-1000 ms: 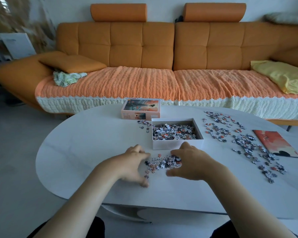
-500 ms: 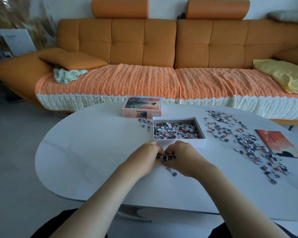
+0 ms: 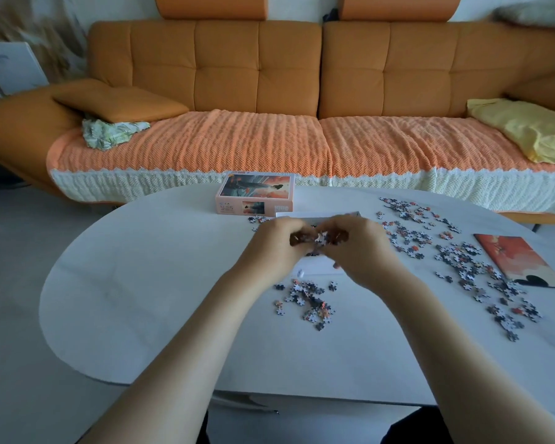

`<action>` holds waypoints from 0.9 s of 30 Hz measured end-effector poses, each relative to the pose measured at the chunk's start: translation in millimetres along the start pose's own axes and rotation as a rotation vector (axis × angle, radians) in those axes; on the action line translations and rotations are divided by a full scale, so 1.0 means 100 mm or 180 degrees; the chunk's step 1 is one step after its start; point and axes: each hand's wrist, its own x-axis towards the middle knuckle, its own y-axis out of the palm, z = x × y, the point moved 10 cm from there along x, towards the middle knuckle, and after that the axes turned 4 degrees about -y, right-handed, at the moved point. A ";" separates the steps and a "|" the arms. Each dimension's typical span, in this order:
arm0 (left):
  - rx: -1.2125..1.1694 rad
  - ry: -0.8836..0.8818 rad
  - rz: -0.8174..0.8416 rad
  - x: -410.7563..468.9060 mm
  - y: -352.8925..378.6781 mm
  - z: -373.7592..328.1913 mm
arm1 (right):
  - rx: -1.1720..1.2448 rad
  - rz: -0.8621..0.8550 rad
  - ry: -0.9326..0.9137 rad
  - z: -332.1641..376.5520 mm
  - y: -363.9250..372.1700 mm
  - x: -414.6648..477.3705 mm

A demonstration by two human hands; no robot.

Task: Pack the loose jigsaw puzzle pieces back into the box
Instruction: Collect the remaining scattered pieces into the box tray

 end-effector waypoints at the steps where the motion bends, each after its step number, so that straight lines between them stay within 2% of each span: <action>1: -0.0031 0.0030 -0.0072 0.05 -0.01 -0.01 | -0.0011 -0.0165 -0.0051 -0.01 -0.03 0.04; 4: 0.0087 0.0147 -0.0095 0.18 0.05 0.02 | -0.0239 -0.0356 -0.0164 -0.08 -0.03 0.14; 7: 0.1074 0.0366 0.0173 0.25 0.23 0.10 | -0.0583 0.0194 -0.0209 -0.14 0.18 0.15; 9: 0.1426 0.0370 0.0323 0.26 0.28 0.17 | -0.0725 0.0448 -0.0117 -0.22 0.26 0.13; 13: 0.1253 0.0385 0.0195 0.20 0.19 0.16 | -0.0605 0.0228 -0.0022 -0.27 0.13 0.12; 17: 0.1105 0.0615 -0.0076 0.02 0.05 0.04 | -0.0445 -0.0108 -0.0701 0.04 0.01 0.01; 20: 0.1323 0.0604 0.0119 -0.11 0.05 0.02 | -0.0389 0.0253 -0.0872 0.21 0.12 -0.14; 27: 0.1492 0.0180 0.0815 -0.37 0.17 0.28 | -0.0984 0.1150 -0.0684 0.09 0.55 -0.36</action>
